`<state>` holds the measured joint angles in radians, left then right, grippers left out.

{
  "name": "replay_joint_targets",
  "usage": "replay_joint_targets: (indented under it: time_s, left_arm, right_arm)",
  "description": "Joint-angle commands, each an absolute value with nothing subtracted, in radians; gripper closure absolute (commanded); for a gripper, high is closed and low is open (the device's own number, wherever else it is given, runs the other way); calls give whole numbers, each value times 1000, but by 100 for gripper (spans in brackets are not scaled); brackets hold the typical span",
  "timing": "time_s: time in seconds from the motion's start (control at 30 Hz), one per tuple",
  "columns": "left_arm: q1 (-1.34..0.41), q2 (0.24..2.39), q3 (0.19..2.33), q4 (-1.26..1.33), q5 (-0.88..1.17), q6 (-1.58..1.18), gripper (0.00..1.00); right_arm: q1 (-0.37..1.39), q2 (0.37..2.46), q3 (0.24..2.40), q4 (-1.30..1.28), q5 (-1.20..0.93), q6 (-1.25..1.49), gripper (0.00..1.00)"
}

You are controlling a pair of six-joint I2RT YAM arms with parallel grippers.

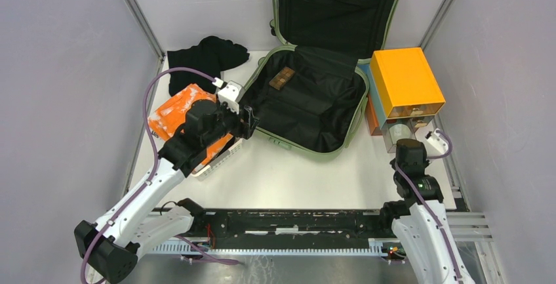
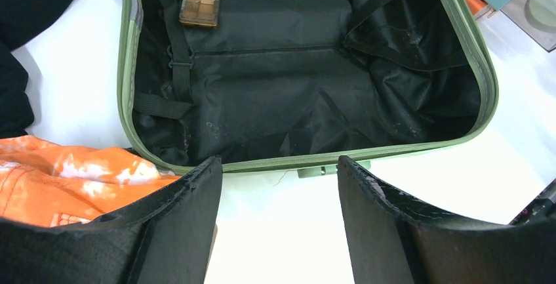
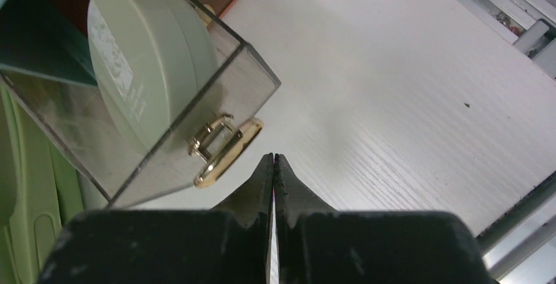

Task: Open, take out, and arrange the luggage
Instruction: Close the drawer of the storage box.

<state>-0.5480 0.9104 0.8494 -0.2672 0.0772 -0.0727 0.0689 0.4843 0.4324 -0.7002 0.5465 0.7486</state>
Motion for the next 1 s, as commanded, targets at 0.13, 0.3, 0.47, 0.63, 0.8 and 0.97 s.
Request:
replay_joint_targets:
  time_s: [0.13, 0.3, 0.47, 0.63, 0.8, 0.97]
  left_arm:
    - [-567, 885, 862, -236, 52, -63, 28]
    - [-568, 881, 861, -238, 47, -60, 28]
    - [-569, 880, 860, -239, 45, -60, 28]
    - [-569, 881, 859, -238, 42, -60, 28]
    - [-568, 883, 859, -239, 39, -60, 28]
    - [-568, 884, 859, -239, 34, -58, 28]
  right_arm:
    - [54, 578, 455, -460, 616, 681, 96]
    - [51, 643, 472, -364, 591, 626, 95]
    - [49, 684, 464, -282, 553, 612, 94]
    - [50, 717, 443, -177, 495, 608, 93]
    - [49, 761, 437, -80, 425, 601, 92]
    - [49, 796, 437, -11, 361, 588, 90]
